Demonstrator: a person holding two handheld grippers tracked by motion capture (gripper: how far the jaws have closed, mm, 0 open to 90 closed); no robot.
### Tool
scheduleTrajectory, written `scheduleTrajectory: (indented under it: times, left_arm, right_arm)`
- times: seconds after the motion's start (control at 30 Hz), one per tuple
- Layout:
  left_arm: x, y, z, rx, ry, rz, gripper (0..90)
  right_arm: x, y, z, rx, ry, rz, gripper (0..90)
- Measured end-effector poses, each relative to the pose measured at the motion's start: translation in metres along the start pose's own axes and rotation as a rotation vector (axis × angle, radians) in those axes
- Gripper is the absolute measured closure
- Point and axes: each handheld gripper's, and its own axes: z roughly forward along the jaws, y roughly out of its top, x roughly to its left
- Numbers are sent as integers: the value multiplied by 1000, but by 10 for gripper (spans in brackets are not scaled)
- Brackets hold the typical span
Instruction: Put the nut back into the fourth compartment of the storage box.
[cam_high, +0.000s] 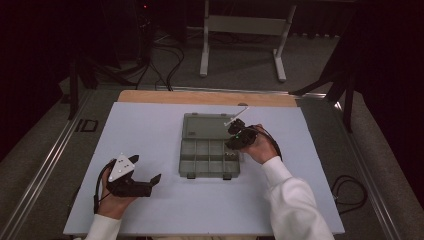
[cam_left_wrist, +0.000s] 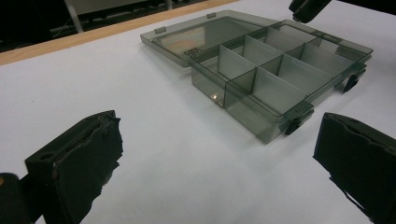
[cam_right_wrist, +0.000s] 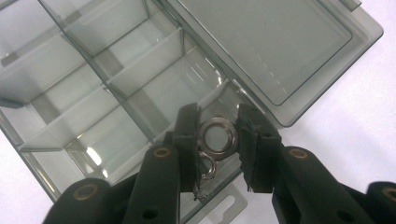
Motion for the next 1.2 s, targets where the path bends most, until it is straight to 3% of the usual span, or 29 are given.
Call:
scheduleTrajectory:
  times: [0.8,1.0,1.2]
  left_arm:
    - [0,0,1,4,-1,0,14]
    - [0,0,1,3,0,-3,14]
    - [-1,0,0,2,3,0,14]
  right_arm:
    - [-3,-7,13,25,11,20,694]
    - [-4,-7,7,-10,13,29,620]
    - [-7,-11,-6,-66,17,48,478]
